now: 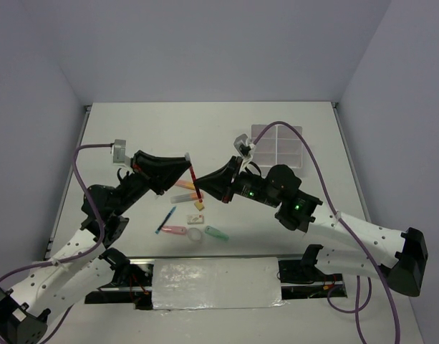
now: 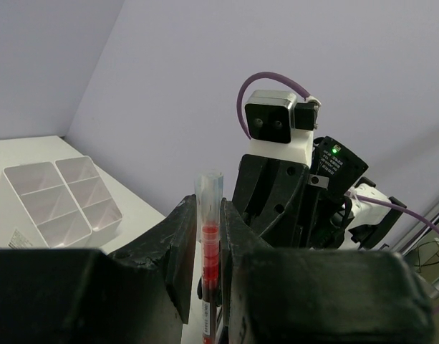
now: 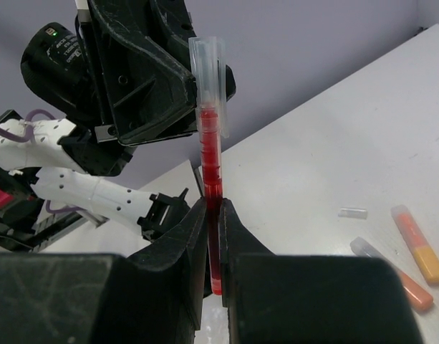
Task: Sort the stationery into containers
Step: Close the pen cap on the pen.
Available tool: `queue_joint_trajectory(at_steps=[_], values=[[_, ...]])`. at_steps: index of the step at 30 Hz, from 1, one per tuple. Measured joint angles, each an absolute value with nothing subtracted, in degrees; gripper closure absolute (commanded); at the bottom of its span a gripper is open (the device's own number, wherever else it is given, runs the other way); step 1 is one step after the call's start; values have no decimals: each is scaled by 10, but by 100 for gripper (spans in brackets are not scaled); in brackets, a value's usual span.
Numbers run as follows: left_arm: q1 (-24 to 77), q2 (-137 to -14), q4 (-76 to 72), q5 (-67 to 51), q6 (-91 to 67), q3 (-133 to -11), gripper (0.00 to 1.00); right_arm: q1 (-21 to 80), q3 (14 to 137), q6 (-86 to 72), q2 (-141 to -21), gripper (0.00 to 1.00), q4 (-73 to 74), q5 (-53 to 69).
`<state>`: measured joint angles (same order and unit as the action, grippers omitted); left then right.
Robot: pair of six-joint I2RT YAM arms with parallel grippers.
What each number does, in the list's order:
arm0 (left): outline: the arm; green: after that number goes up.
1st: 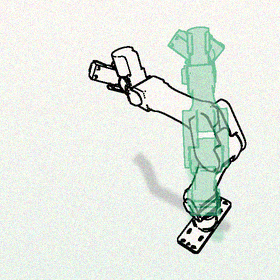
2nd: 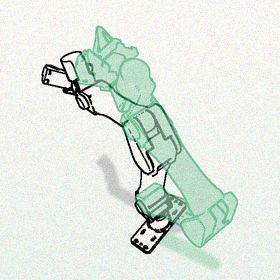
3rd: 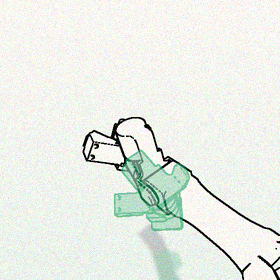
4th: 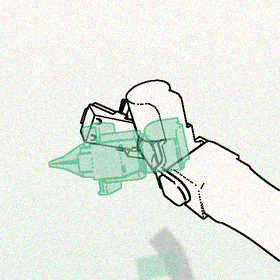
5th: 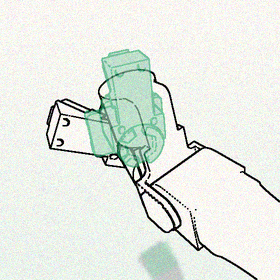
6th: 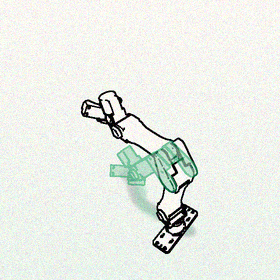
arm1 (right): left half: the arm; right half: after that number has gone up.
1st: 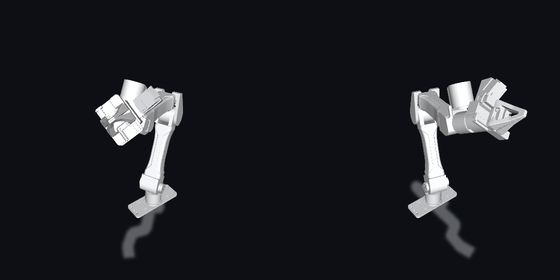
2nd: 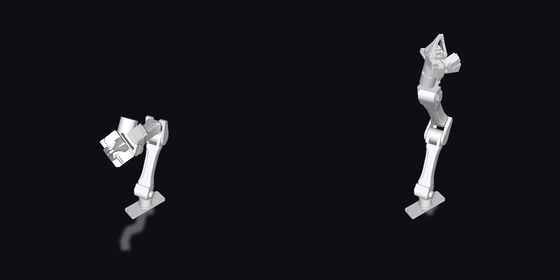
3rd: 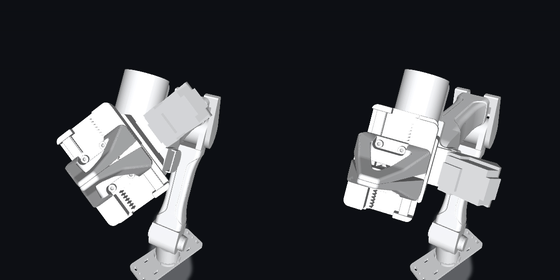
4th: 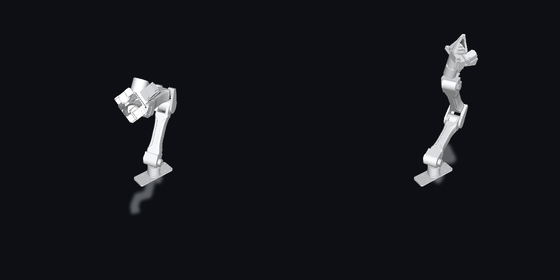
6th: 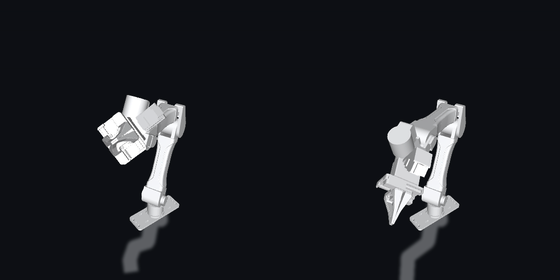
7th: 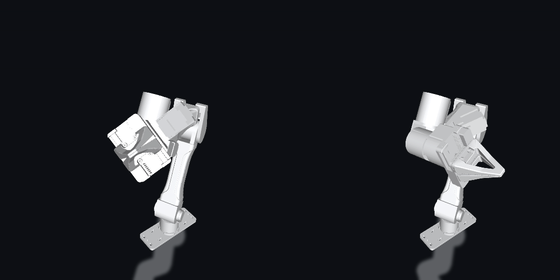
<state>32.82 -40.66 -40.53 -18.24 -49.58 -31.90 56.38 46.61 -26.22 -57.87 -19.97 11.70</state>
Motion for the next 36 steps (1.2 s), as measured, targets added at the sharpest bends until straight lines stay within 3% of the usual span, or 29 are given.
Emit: queue_joint_trajectory(at_steps=[36], values=[[359, -387, -429, -121, -465, -312, 100, 555, 512, -273, -606, 100, -197, 160]])
